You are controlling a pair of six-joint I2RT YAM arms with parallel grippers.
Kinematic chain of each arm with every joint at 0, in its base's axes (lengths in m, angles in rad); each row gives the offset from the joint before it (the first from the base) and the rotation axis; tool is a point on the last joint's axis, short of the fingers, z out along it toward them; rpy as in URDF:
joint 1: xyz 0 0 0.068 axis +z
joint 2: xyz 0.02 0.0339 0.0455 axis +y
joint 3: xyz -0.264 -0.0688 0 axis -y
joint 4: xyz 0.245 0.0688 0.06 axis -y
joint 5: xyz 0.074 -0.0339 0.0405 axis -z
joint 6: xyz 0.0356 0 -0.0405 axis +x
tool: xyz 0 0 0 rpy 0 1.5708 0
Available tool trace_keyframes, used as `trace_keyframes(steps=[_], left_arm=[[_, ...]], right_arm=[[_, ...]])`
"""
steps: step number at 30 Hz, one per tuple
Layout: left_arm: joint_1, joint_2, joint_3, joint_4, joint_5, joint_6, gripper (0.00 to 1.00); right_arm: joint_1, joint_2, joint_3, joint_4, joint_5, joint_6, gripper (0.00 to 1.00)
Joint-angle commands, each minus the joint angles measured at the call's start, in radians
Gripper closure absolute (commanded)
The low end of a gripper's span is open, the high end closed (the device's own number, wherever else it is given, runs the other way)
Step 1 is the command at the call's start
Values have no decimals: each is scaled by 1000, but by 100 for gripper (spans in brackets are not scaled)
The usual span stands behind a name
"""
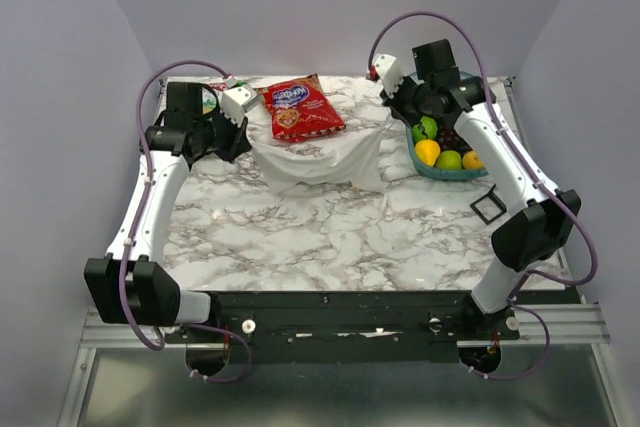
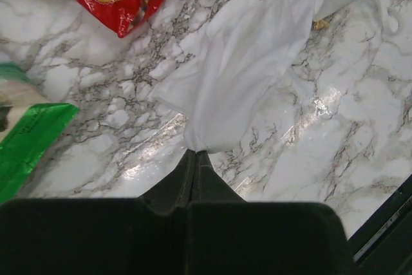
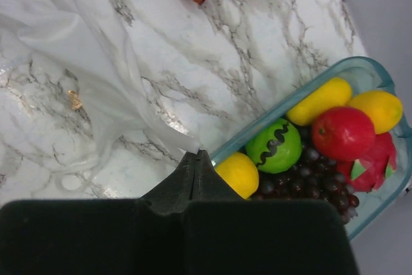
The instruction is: Remove the brooch from the garment
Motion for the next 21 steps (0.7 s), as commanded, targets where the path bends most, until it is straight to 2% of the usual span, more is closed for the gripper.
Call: trace_keyframes(steps=[1,3,7,10,16,21], left_arm=[[8,-93,104,2,-55,-9,100],[8,-91,176,-62,-89,0,100],[8,-36,461,-220,-155,3,100],[8,-39,539,-259,-172,0,100],[8,-189,469,-182,-135,-32,100],[8,-384,346,-124,-77,-78,100]], right_arm=[[-74,-69,86,41,-32,6,99],[-116,-91,106,90,-72,29,99],[-137,-169,85,156,-140,30,99],[-137,-268,37,217,-168,47,99],[-136,-442,-12,227,-221,75,99],[-125,-537,18,76,-252,64,99]])
